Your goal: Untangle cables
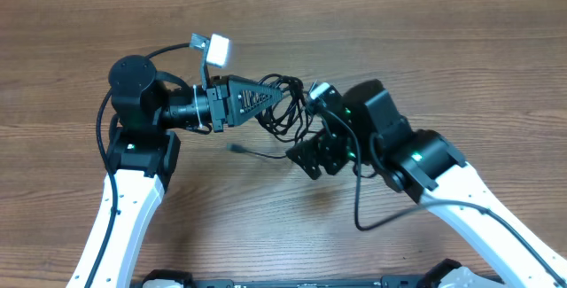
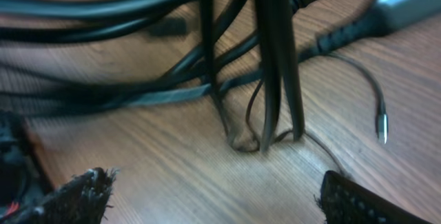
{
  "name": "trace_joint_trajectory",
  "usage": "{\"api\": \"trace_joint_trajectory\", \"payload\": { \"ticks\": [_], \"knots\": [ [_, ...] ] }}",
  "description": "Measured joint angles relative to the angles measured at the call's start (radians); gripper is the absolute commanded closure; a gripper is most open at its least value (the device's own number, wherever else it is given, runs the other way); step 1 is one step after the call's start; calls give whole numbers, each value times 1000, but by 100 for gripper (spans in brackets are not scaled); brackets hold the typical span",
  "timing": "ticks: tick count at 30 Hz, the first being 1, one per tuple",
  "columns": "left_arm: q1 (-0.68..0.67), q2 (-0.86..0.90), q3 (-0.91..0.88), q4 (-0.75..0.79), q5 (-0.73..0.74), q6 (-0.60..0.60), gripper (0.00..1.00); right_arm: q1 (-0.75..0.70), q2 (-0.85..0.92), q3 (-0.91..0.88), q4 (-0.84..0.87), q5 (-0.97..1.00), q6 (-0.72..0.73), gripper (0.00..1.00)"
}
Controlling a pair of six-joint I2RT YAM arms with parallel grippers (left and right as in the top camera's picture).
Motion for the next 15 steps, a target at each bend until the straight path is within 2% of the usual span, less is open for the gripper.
{"api": "trace_joint_trajectory", "payload": {
  "ticks": [3,6,7,11,15],
  "knots": [
    [0,0,0,61,22,-67,96,0,41,-5,53,41,7,24],
    [0,0,0,82,59,-97,96,-4,56,-6,103,121,45,41],
    [1,0,0,83,69,-103,96,-8,56,-7,117,147,56,50],
    [5,0,0,87,113,-118,96,-31,56,-7,167,196,95,96],
    [5,0,0,86,126,-119,96,-41,56,-7,175,211,109,96]
  ]
}}
